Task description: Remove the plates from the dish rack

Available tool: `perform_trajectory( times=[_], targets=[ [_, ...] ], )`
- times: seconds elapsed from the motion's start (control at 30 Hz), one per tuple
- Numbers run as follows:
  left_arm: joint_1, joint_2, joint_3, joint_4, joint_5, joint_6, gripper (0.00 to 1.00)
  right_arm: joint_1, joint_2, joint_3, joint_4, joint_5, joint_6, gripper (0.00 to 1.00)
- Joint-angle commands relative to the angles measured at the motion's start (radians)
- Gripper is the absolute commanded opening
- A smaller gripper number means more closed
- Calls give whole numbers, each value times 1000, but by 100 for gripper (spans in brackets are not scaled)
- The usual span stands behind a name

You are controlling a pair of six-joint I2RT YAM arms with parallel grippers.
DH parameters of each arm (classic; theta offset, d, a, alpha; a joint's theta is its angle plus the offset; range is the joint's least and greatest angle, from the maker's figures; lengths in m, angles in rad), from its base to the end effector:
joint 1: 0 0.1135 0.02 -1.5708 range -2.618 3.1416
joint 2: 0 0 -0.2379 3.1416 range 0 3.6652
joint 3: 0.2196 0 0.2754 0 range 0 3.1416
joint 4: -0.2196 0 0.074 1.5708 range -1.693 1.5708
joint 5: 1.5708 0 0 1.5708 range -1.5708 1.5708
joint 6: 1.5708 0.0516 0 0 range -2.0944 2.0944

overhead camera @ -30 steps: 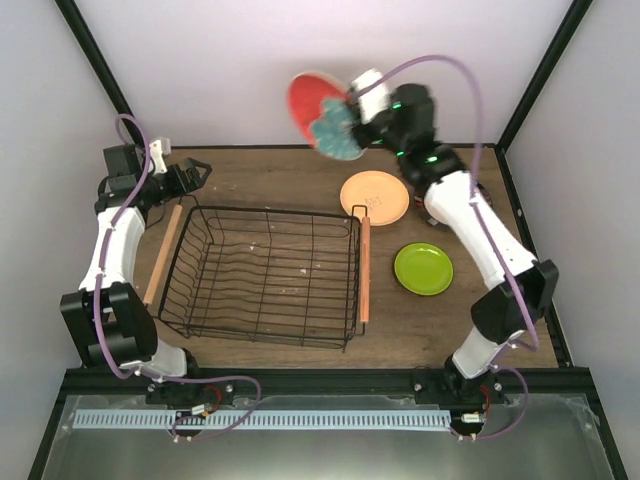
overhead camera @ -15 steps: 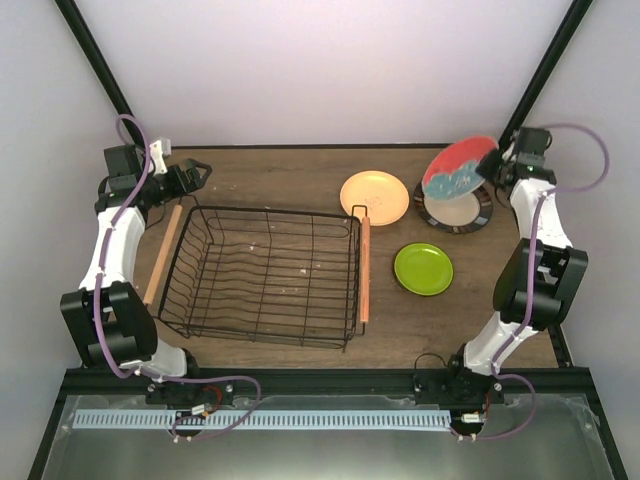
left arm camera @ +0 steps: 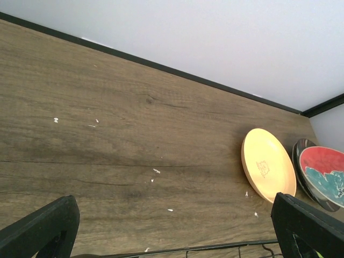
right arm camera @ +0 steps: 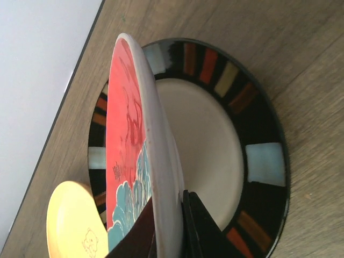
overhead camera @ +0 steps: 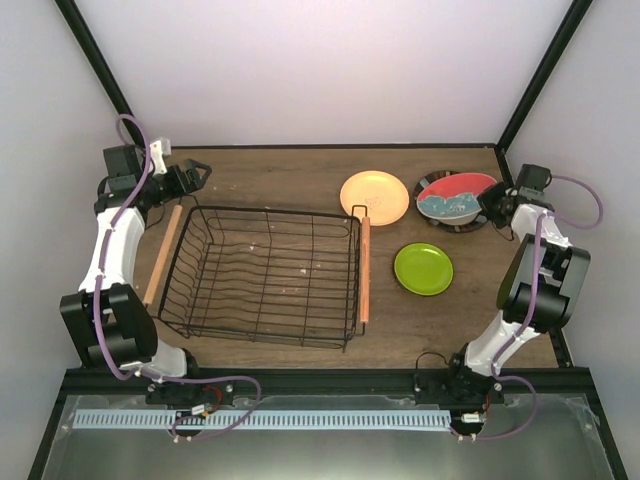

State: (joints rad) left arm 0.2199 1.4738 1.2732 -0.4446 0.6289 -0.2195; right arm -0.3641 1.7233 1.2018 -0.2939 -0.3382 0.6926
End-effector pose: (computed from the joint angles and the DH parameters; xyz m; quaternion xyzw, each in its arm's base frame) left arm 0.3626 0.0499 0.2859 -0.0507 0.8606 -0.2767 0.4246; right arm 0.3829 -0.1276 0.1774 0.4083 0.8226 0.2138 0.3331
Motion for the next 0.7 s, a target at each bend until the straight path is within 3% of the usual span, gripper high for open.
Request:
perform_trajectory(
  times=[0.0, 0.17, 0.4, 0.67],
  targets=[
    [-2, -24, -3, -9, -9, 22, 100, -15, -15, 16, 158, -36, 57, 1],
    [-3, -18, -6, -9, -14, 23, 100, -18, 35, 25, 162, -47, 53, 3],
    [-2, -6, -3, -8, -17, 25, 100, -18, 106, 55, 92, -63, 32, 29],
    [-3, 14, -2, 2, -12, 19, 100, -18, 168, 127, -48, -27, -28, 51]
  ],
)
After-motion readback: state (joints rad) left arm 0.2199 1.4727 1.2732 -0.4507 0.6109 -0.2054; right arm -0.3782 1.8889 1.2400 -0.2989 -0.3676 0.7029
